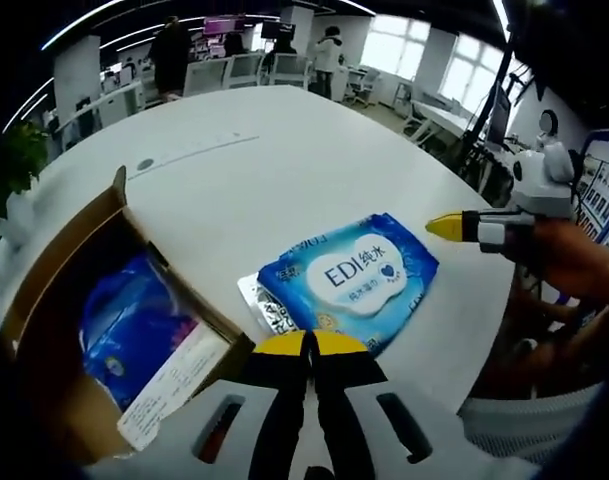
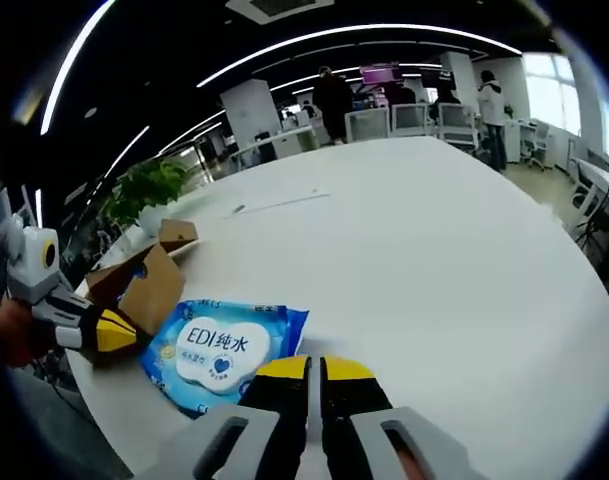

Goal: Operate the shoe box by opening the lid, removing the specified soft item, and placing it in the target area until the item is outside and the box remains undamaged.

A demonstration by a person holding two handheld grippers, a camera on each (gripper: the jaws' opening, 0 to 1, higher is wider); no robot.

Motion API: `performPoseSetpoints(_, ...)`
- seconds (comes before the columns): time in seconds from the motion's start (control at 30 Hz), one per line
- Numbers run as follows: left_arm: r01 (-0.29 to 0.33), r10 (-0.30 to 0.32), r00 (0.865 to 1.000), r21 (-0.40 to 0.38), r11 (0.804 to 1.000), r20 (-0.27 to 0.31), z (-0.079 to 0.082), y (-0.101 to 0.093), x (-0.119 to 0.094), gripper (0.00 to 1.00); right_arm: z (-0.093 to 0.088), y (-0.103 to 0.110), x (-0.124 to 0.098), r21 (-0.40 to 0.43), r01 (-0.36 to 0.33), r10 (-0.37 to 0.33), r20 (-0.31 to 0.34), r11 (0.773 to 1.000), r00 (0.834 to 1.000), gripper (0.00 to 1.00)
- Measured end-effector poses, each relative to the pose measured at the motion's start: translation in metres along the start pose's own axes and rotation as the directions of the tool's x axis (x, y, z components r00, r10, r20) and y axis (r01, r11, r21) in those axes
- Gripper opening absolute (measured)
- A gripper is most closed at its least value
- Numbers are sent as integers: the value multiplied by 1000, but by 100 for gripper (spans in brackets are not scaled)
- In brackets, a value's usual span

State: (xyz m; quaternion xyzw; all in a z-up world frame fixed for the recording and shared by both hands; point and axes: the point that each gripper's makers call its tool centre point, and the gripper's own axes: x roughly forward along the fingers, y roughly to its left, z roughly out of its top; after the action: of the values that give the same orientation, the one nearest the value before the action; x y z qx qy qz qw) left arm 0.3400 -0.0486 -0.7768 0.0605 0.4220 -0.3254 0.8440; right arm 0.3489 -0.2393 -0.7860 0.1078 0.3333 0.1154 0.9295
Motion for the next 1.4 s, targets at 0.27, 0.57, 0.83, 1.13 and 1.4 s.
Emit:
performPoseSetpoints(0.27, 3, -3, 1000, 12, 1000, 15, 0, -5, -11, 0, 3, 5, -8, 13, -10, 9, 20, 1000, 1000, 0)
performPoseSetpoints(0.57, 5, -5, 999, 17, 1000, 37, -6, 1, -27, 0, 7, 15, -15, 9, -19, 19, 35, 1000, 999, 0)
performPoseSetpoints(0.83, 7, -8, 998, 17, 1000, 64, -11, 5, -45, 0, 17, 32, -12, -30, -56, 58, 45, 998, 997, 0)
performPoseSetpoints(1.13, -2, 1, 995, 7, 1000, 103, -20, 23, -72, 3, 27, 72, 3, -91, -131, 134, 32, 987, 990, 0)
performPoseSetpoints(1.4, -24, 29, 988, -38, 999, 151, -27, 48, -97, 6, 37, 114, 14, -153, -188, 193, 19, 970, 981, 2)
